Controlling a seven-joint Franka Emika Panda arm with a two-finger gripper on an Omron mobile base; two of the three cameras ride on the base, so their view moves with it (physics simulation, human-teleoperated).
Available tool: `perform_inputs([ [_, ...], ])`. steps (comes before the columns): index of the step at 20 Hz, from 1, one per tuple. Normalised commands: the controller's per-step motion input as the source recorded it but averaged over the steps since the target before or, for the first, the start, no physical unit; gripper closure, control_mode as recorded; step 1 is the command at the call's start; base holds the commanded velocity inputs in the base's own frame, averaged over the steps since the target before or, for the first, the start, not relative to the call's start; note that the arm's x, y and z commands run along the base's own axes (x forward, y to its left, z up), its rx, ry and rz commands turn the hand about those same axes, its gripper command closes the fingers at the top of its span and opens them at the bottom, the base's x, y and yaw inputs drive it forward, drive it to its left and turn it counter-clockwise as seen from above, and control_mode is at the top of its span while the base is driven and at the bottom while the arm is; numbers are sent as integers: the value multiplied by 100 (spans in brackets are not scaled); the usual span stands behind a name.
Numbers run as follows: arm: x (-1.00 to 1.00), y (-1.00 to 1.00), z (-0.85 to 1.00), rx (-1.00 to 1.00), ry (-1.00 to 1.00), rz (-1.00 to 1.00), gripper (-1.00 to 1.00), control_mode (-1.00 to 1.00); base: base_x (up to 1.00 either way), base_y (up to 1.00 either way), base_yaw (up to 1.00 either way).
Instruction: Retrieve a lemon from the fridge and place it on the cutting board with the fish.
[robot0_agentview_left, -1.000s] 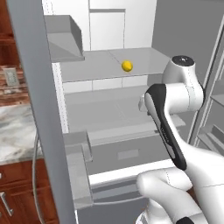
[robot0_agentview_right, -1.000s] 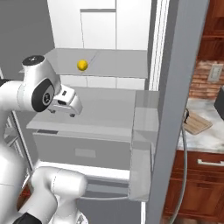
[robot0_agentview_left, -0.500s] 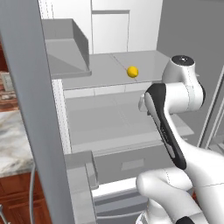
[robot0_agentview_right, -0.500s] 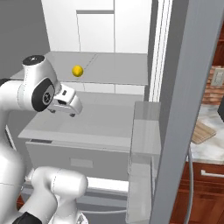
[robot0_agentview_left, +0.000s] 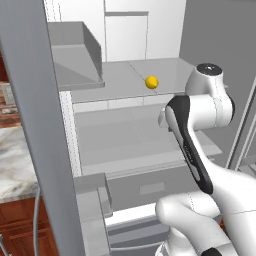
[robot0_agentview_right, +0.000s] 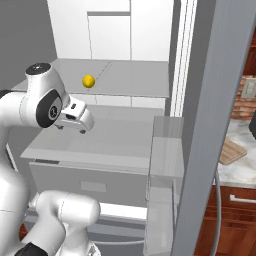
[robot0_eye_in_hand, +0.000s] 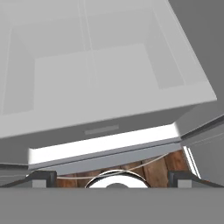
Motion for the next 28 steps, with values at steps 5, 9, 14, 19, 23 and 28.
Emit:
perform_inputs([
  [5,0,1,23,-3,-7,14,-100,-100,0,0,0],
  [9,0,13,46,-11,-15,15,-100,-100,0,0,0],
  [14,-1,20,55,-17,-19,8,-100,-100,0,0,0],
  [19,0,2,26,-1,-23,2,-100,-100,0,0,0],
  [23,8,0,24,1,-23,0,-100,-100,0,0,0],
  [28,11,0,60,0,-11,0,-100,-100,0,0,0],
])
